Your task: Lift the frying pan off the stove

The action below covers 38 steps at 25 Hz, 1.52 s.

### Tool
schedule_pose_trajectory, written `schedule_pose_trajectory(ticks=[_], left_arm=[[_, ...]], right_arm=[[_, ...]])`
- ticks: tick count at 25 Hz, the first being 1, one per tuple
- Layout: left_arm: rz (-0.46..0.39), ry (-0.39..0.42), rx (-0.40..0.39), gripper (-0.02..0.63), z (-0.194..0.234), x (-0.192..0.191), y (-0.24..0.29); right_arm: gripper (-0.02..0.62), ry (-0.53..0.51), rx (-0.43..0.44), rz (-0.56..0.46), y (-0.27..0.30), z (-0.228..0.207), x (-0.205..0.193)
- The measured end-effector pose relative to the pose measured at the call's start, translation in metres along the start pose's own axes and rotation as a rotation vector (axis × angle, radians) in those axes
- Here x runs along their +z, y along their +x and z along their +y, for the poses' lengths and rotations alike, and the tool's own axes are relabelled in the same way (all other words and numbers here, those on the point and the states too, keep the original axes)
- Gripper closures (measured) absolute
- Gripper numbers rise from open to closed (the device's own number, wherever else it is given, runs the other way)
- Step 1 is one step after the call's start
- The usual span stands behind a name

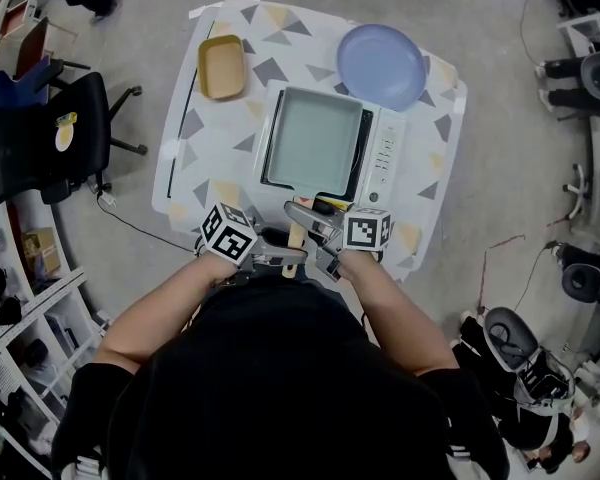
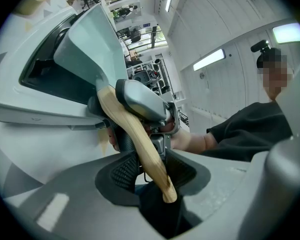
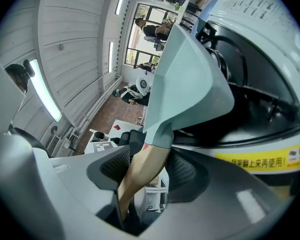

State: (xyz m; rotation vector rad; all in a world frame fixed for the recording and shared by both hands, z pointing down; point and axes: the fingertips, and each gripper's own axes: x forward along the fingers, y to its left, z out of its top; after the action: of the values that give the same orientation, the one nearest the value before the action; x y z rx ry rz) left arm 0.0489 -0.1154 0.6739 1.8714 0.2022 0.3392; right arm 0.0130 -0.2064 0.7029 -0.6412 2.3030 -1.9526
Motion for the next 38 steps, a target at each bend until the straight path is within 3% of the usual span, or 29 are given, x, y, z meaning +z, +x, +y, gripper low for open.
schedule_pose_trajectory(ticks=[13, 25, 38], left_arm=[[-0.003, -0.021, -0.030, 0.434, -0.018, 0.006, -0.005], [-0.004, 0.039, -0.018, 0.434, -0.037, 0.012, -0.005], [0.007, 0.151, -0.037, 0.445, -0.084, 0.021, 0.014]], right_arm=[[0.362, 0.099, 0.080, -0.045, 0.000, 0.017, 0.005], [0.376, 0.137, 0.200, -0.104, -0.009, 0.047, 0.015], [0.379, 0.009, 0.244, -0.148, -0.053, 0.094, 0.027]])
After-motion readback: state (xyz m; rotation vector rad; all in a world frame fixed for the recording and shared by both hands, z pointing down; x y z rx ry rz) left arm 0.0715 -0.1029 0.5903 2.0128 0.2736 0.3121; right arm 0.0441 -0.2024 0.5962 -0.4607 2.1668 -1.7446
